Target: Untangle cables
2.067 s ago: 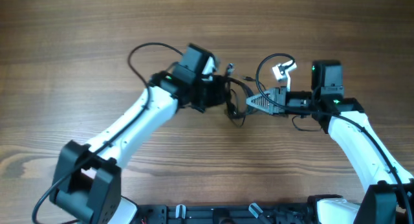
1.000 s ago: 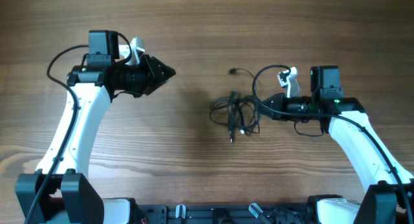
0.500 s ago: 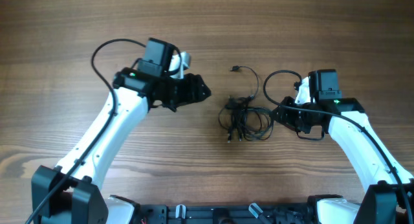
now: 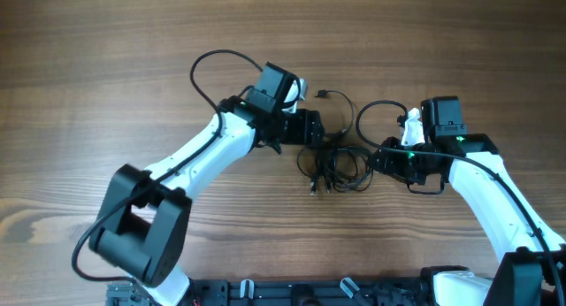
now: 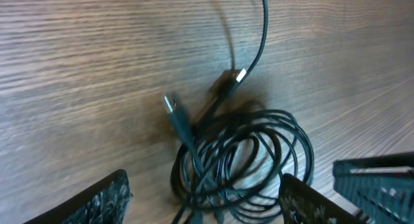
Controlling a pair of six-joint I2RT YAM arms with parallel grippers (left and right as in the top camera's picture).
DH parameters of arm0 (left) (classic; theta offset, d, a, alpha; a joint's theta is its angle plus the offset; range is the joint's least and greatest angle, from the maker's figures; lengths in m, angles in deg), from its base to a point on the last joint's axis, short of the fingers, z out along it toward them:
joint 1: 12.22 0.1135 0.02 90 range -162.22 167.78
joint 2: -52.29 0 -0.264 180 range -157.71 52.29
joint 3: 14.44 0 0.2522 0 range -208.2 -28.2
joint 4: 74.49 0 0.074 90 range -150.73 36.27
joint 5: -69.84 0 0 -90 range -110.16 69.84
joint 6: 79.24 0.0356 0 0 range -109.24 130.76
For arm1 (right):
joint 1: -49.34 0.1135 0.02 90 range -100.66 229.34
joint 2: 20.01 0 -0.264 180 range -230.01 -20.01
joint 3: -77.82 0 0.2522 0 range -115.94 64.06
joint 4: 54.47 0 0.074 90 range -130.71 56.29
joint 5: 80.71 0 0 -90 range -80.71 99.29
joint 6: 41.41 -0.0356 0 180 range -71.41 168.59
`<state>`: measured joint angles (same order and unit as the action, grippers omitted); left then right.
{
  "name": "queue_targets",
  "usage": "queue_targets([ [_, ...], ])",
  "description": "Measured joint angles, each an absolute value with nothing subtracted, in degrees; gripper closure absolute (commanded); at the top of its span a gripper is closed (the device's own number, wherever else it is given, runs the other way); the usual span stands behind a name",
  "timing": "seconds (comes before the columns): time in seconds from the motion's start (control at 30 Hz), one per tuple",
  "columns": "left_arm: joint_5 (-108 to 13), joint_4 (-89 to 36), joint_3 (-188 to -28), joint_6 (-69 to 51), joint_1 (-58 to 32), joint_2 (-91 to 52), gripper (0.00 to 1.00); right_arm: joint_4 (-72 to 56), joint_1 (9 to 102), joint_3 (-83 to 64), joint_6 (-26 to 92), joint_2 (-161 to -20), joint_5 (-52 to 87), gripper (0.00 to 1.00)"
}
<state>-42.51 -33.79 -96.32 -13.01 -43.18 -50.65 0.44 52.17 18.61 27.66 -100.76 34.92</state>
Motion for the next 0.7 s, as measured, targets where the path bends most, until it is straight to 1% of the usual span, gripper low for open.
queue_targets([
  [0.07, -42.46, -35.59, -96.32, -13.01, -43.71, -52.20, 0.25, 0.11, 52.17, 18.79, 26.99, -100.76, 34.87, 0.63],
  [0.13, -42.49, -36.00, -96.32, -13.01, -44.06, -52.77, 0.31, -1.40, 52.17, 19.79, 26.57, -100.76, 34.87, 0.64],
  [0.2, -42.46, -36.20, -96.32, -12.81, -44.58, -53.12, 0.43, -2.95, 52.17, 21.93, 25.87, -100.76, 34.72, 0.64],
  [0.3, -42.44, -36.07, -96.32, -12.33, -45.63, -53.84, 0.57, -6.07, 52.17, 24.36, 25.28, -100.76, 34.72, 0.68],
  [0.37, -42.44, -35.24, -96.32, -12.18, -46.26, -54.12, 0.67, -8.19, 52.17, 25.52, 24.76, -100.76, 34.72, 0.75],
  [0.4, -42.46, -34.69, -96.32, -12.15, -46.48, -54.17, 0.76, -9.13, 52.17, 26.39, 24.32, -100.76, 34.70, 0.78],
  [0.43, -42.46, -34.36, -96.32, -12.37, -46.68, -54.23, 0.80, -9.94, 52.17, 27.07, 24.08, -100.76, 34.70, 0.80],
  [0.47, -42.46, -33.68, -96.32, -12.09, -46.79, -54.25, 0.89, -11.01, 52.17, 27.84, 23.75, -100.76, 34.70, 0.82],
  [0.5, -42.46, -32.85, -96.32, -12.29, -46.85, -54.28, 0.96, -11.71, 52.17, 28.36, 23.53, -100.76, 34.70, 0.85],
  [0.6, -42.46, -30.58, -96.32, -12.22, -46.90, -54.32, 0.96, -14.03, 52.17, 30.35, 22.99, -100.76, 34.68, 0.96],
  [0.7, -42.51, -27.94, -96.32, -12.22, -46.57, -54.32, 0.96, -13.79, 52.19, 31.16, 22.90, -100.76, 33.10, 0.96],
])
